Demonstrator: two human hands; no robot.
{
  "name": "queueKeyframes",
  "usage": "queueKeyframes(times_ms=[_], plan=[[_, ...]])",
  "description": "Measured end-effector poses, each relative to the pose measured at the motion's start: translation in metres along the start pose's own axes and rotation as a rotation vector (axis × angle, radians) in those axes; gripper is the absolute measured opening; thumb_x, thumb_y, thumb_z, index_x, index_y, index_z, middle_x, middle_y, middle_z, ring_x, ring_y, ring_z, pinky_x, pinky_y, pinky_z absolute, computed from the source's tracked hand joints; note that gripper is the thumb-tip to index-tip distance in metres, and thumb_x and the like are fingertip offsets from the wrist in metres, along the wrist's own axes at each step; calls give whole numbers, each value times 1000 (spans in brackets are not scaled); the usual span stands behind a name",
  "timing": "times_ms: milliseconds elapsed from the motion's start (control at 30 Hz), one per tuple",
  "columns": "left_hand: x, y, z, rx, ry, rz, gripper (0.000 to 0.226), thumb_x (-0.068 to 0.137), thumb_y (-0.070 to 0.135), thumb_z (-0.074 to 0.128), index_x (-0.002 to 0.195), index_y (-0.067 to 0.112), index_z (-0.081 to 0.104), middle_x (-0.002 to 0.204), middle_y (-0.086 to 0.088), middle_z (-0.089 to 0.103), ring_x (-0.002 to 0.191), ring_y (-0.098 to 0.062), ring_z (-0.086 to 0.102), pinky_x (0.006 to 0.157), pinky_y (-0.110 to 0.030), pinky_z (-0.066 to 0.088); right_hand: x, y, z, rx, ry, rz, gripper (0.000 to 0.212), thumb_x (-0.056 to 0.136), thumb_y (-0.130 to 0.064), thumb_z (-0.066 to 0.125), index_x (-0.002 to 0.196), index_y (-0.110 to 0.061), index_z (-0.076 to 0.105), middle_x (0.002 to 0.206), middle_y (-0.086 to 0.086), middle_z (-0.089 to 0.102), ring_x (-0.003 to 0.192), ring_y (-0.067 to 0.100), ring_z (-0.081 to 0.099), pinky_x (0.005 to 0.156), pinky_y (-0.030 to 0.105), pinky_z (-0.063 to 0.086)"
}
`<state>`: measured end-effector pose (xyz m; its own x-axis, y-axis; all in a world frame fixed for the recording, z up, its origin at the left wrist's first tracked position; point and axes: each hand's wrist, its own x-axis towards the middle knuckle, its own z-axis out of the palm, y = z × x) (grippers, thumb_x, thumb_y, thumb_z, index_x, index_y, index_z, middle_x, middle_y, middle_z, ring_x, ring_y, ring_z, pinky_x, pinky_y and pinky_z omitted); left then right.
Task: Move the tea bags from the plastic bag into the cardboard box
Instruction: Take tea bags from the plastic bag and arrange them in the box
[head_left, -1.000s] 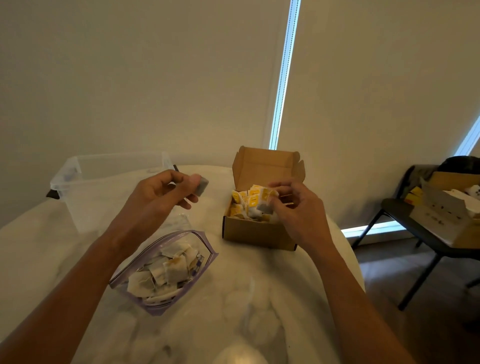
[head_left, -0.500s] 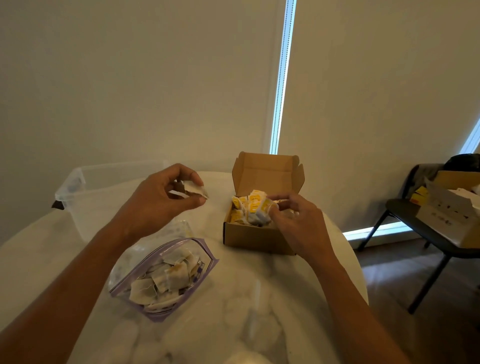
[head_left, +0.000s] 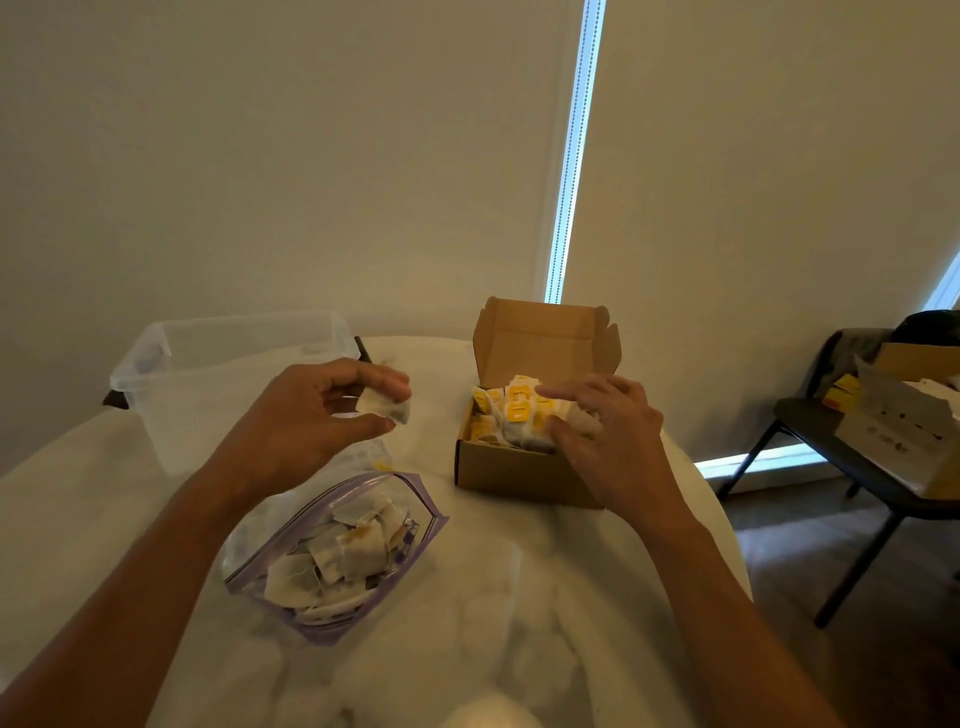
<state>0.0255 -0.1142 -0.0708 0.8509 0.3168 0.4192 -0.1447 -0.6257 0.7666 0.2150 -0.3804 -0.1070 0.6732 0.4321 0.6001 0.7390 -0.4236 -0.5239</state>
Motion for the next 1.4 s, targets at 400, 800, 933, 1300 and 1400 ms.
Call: queueKeyframes(times_ms=[400, 800, 933, 1300, 1400], plan=[[-8, -6, 3, -158, -55, -41, 59, 88, 5, 89, 138, 26, 68, 133, 7, 75, 114, -20, 80, 98, -32, 65, 22, -97, 38, 378, -404, -125, 31, 94, -51, 75, 120, -37, 70, 107, -26, 73, 104, -9, 66, 90, 21, 52], [-6, -12, 6, 33, 22, -87, 45, 91, 24, 89, 131, 35, 70, 123, 18, 78, 95, -12, 82, 83, -23, 65, 16, -80, 46, 550, -341, -17, 31, 97, -39, 75, 127, -34, 72, 103, -18, 73, 99, 0, 68, 82, 16, 58], [-6, -17, 3, 66, 84, -74, 24, 102, 32, 76, 125, 34, 73, 115, 14, 82, 96, -9, 81, 87, -28, 65, 27, -71, 27, 698, -210, 112, 20, 96, -38, 75, 114, -31, 74, 105, -13, 79, 99, 4, 73, 92, 30, 62], [-10, -33, -14, 301, 44, -115, 6, 104, 38, 71, 108, 37, 77, 94, 24, 81, 81, 1, 77, 82, -26, 58, 68, -50, -8, 598, 1, 110, 31, 87, -31, 87, 113, -15, 79, 98, -1, 81, 89, 15, 79, 80, 40, 67], [-13, -41, -24, 406, -37, -162, 14, 102, 49, 69, 102, 37, 77, 91, 29, 79, 79, 2, 75, 86, -31, 62, 61, -41, 2, 450, -50, 127, 32, 87, -37, 86, 113, -20, 77, 99, -8, 80, 90, 9, 77, 85, 37, 66]])
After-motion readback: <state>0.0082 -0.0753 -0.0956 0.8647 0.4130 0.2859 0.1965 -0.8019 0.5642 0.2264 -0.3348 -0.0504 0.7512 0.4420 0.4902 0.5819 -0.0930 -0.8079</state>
